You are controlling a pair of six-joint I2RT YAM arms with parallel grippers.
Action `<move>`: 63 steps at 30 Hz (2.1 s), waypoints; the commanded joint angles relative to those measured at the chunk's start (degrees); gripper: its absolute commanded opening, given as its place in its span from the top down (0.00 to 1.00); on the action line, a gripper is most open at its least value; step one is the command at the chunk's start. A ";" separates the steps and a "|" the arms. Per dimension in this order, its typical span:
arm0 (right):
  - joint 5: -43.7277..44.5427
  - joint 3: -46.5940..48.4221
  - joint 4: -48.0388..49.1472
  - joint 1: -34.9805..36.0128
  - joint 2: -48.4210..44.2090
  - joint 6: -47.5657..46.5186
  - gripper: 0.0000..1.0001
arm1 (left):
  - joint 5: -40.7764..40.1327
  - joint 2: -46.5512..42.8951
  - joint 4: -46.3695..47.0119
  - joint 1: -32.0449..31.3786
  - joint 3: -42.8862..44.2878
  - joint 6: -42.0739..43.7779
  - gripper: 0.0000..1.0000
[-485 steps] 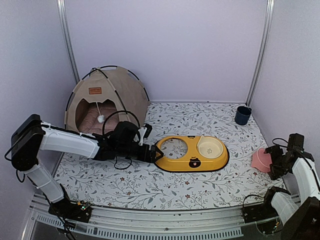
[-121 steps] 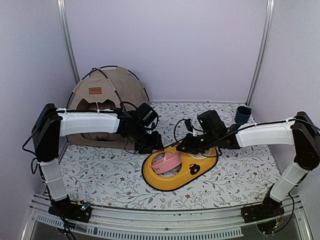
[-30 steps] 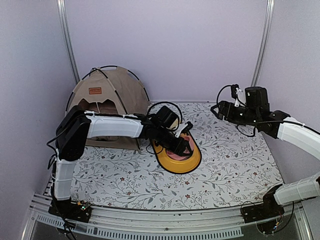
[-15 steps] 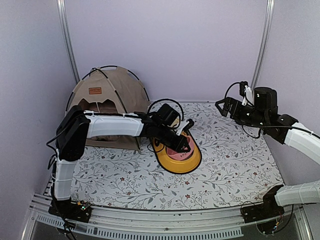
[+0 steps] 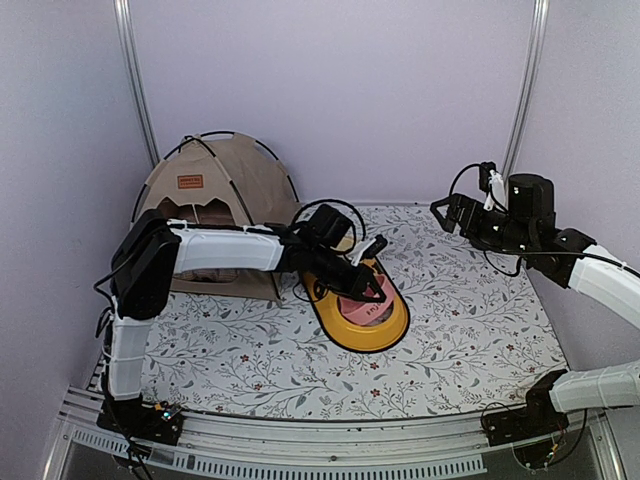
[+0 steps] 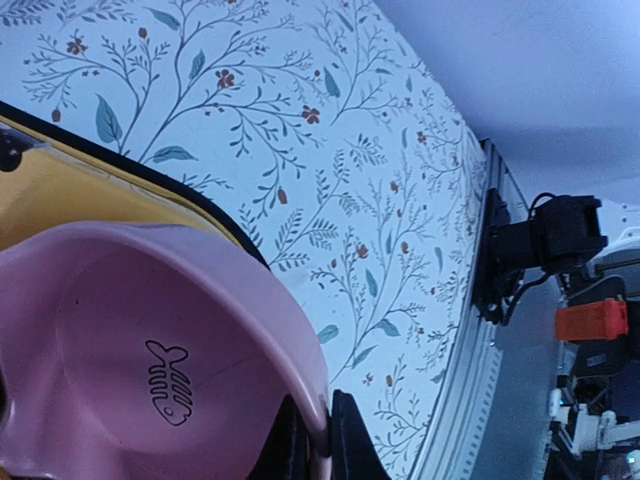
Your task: Set up the pet tent
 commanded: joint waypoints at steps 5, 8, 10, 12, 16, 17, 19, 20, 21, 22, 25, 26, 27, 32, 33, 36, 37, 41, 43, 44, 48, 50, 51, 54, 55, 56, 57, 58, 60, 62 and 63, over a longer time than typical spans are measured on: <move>-0.27 0.36 1.61 0.10 0.54 -0.11 0.01 | 18.36 -5.82 22.25 2.63 -5.20 -11.69 1.00; -0.25 0.43 1.48 0.17 0.58 -0.09 0.01 | 18.57 -6.81 23.41 2.66 -5.71 -11.79 1.00; -0.19 0.51 1.52 0.15 0.60 -0.06 0.01 | 18.11 -7.66 23.12 2.61 -5.85 -11.21 1.00; -0.21 0.72 1.52 0.12 0.65 -0.04 0.01 | 16.43 -8.54 20.96 2.45 -5.51 -9.42 1.00; -0.19 0.92 1.44 0.16 0.84 -0.06 0.01 | 10.24 -10.07 13.21 1.53 -3.86 -2.67 1.00; -0.19 0.99 1.38 0.20 0.93 -0.06 0.01 | 7.83 -10.10 10.62 1.14 -3.20 -0.66 1.00; -0.23 1.07 1.44 0.15 1.13 -0.06 0.01 | 0.89 -10.13 4.43 0.05 -1.45 3.20 1.00; -0.21 1.18 1.44 0.14 1.22 -0.12 0.01 | -2.60 -10.04 1.81 -0.62 -0.53 4.97 1.00; -0.27 1.27 1.44 0.15 1.31 -0.07 0.01 | -5.97 -9.69 -0.36 -1.20 0.40 6.38 1.00; -0.19 1.41 1.36 0.16 1.40 -0.06 0.01 | -9.11 -9.17 -2.59 -1.80 1.29 7.72 1.00; -0.19 1.65 1.35 0.13 1.66 -0.02 0.01 | -16.51 -7.07 -7.60 -3.66 4.16 10.74 1.00; -0.19 1.70 1.35 0.10 1.74 0.01 0.01 | -18.37 -6.29 -8.64 -4.26 4.99 11.55 1.00; -0.19 1.79 1.35 0.14 1.83 -0.04 0.01 | -20.09 -5.54 -9.42 -4.92 5.70 12.25 1.00; -0.18 1.72 1.02 0.16 1.95 -0.06 0.01 | -26.52 -1.46 -12.61 -7.66 9.69 14.17 1.00; -0.12 1.67 0.88 0.13 1.94 -0.06 0.01 | -27.85 -0.60 -13.17 -8.00 10.36 14.31 1.00; -0.10 1.47 0.66 0.17 1.69 -0.03 0.01 | -31.57 1.66 -14.99 -8.56 12.22 14.65 1.00; -0.03 1.39 0.57 0.16 1.56 0.01 0.01 | -32.44 2.27 -15.47 -8.68 12.70 14.73 1.00; 0.23 1.25 0.30 0.13 1.25 -0.23 0.01 | -33.41 3.84 -16.40 -8.99 13.44 15.00 1.00; 0.34 1.25 0.21 0.16 1.26 -0.23 0.01 | -33.59 4.34 -16.63 -9.16 13.62 15.00 0.99; 0.35 1.22 0.21 0.18 1.24 -0.30 0.01 | -33.71 4.53 -16.82 -9.20 13.71 15.02 0.97; 0.28 1.24 0.21 0.16 1.45 -0.32 0.01 | -34.31 5.01 -17.45 -9.54 14.21 15.09 0.83; 0.10 1.21 0.21 0.15 1.63 -0.24 0.01 | -34.37 4.95 -17.42 -9.61 14.14 15.08 0.77; 0.04 1.26 0.21 0.11 1.67 -0.30 0.01 | -34.42 4.87 -17.50 -9.66 14.19 15.09 0.73; -0.04 1.23 0.16 0.16 1.77 -0.30 0.01 | -34.45 4.77 -17.41 -9.81 14.35 15.09 0.60; -0.05 1.27 0.08 0.11 1.77 -0.25 0.01 | -34.44 4.77 -17.41 -9.76 14.47 15.09 0.57; 0.03 1.20 -0.02 0.15 1.83 -0.31 0.01 | -34.35 4.77 -17.41 -9.81 14.51 15.08 0.55; 0.07 1.18 -0.18 0.20 1.85 -0.32 0.01 | -34.20 4.77 -17.41 -9.90 14.56 14.98 0.54; 0.12 1.16 -0.38 0.12 1.92 -0.39 0.01 | -34.04 4.74 -17.41 -9.88 14.62 14.98 0.54; 0.17 1.12 -0.89 0.13 2.06 -0.56 0.01 | -33.53 4.69 -17.22 -9.89 14.50 14.92 0.54; 0.17 0.96 -1.62 0.17 2.37 -0.66 0.01 | -32.22 4.69 -16.94 -9.86 14.25 14.60 0.56; 0.17 0.95 -1.94 0.11 2.46 -0.71 0.01 | -31.47 4.69 -16.63 -9.88 14.07 14.38 0.56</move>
